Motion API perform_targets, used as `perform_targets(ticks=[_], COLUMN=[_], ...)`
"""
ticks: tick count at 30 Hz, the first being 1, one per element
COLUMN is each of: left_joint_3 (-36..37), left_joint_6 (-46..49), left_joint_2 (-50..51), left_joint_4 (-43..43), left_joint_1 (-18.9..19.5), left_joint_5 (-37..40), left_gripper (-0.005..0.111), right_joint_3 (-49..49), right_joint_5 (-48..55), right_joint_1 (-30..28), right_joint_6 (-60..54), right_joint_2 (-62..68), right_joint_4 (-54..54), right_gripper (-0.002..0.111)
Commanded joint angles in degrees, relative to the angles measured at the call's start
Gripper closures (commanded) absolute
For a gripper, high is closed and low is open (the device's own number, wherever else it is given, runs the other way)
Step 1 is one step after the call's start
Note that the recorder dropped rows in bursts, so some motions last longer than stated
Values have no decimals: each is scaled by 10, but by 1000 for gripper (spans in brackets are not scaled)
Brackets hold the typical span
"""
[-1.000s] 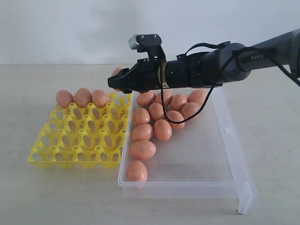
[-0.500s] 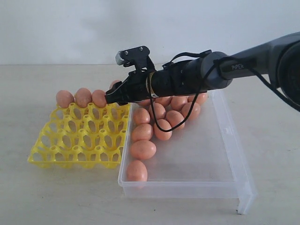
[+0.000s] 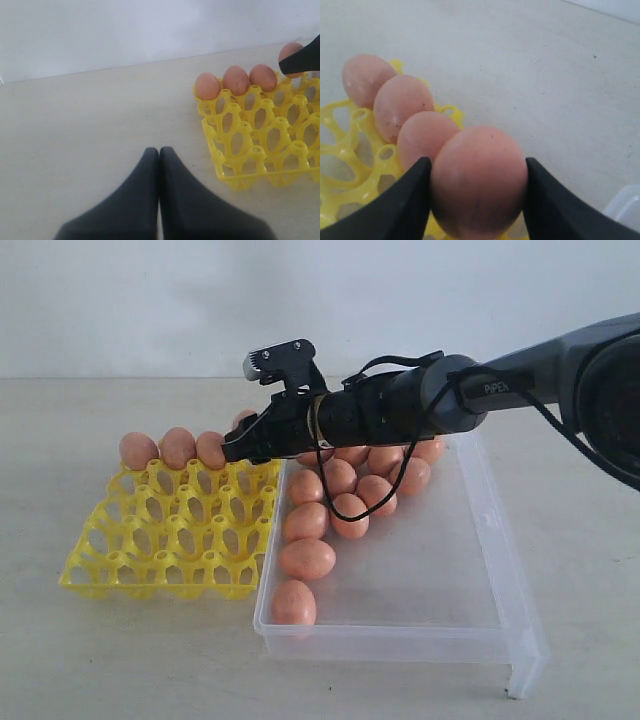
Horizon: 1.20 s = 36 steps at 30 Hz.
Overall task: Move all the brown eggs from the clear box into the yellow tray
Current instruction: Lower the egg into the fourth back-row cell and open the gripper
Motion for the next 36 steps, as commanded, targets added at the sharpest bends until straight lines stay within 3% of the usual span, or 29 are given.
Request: perform_targets(ticks=[1, 15, 16, 19, 21, 34, 36], left_joint_3=[2, 2, 2, 2, 2, 2, 2], left_joint_6=[-6, -6, -6, -6, -6, -6, -6], left_joint_2=[-1, -1, -1, -1, -1, -1, -1], left_joint_4=[-1, -1, -1, -1, -1, -1, -1], left_joint_1=[1, 1, 1, 1, 1, 1, 1], left_joint_5=[-8, -8, -8, -8, -8, -8, -8], left_gripper=[111, 111, 111, 111, 111, 111, 111], right_joint_3=[6, 6, 6, 6, 6, 6, 6], right_joint_5=[70, 32, 32, 32, 32, 32, 32], right_joint_1=[-3, 1, 1, 1, 1, 1, 1], right_joint_6=[-12, -39, -39, -39, -39, -41, -42], right_joint_2=[13, 13, 13, 13, 13, 13, 13], right_joint_4=[-6, -7, -7, -7, -7, -7, -7], right_gripper=[108, 108, 106, 77, 67, 66, 59])
